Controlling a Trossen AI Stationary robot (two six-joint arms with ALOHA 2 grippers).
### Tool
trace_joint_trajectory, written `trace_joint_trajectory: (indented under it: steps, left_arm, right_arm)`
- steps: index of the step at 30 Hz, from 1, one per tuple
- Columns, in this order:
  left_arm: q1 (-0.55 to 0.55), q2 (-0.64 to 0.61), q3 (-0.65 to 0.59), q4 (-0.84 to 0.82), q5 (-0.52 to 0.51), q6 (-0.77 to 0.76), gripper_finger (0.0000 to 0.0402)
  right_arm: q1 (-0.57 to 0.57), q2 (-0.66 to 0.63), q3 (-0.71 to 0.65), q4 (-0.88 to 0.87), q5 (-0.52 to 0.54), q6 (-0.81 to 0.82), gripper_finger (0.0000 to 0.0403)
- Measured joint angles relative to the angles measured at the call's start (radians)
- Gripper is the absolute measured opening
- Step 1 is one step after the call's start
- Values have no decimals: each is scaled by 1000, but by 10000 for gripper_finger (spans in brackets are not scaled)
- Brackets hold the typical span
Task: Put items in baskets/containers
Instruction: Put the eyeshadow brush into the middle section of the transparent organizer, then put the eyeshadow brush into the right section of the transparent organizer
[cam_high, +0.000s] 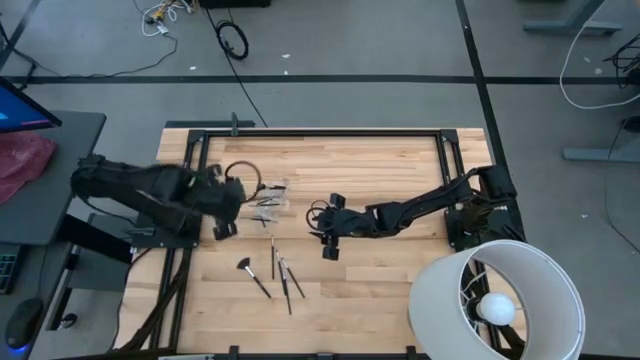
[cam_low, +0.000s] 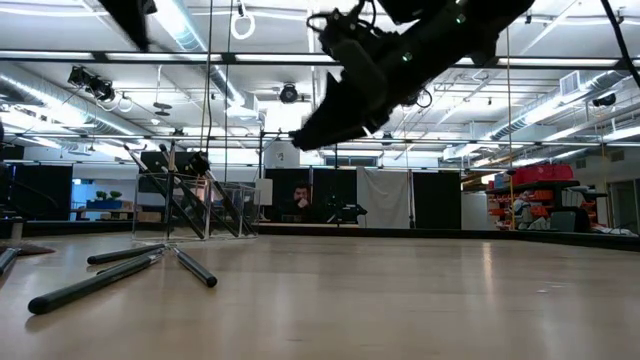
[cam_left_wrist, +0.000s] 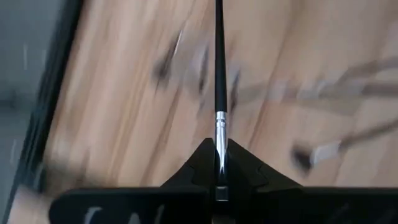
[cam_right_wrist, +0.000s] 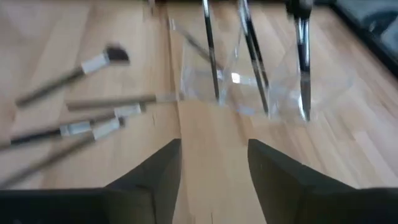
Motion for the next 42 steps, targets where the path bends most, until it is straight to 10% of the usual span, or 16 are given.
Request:
trace_joint_trajectory:
  steps: [7,29,42]
  left_arm:
    - [152,173,43,-92,195,88,22]
    - [218,547,29,8,-71,677,53]
    - [184,564,70,-140,-95,294,169]
  right_arm:
    - [3,6,1,23,-3,-4,199]
    - [3,6,1,36,-4,-34,199]
    - [7,6,1,44,-6,27,199]
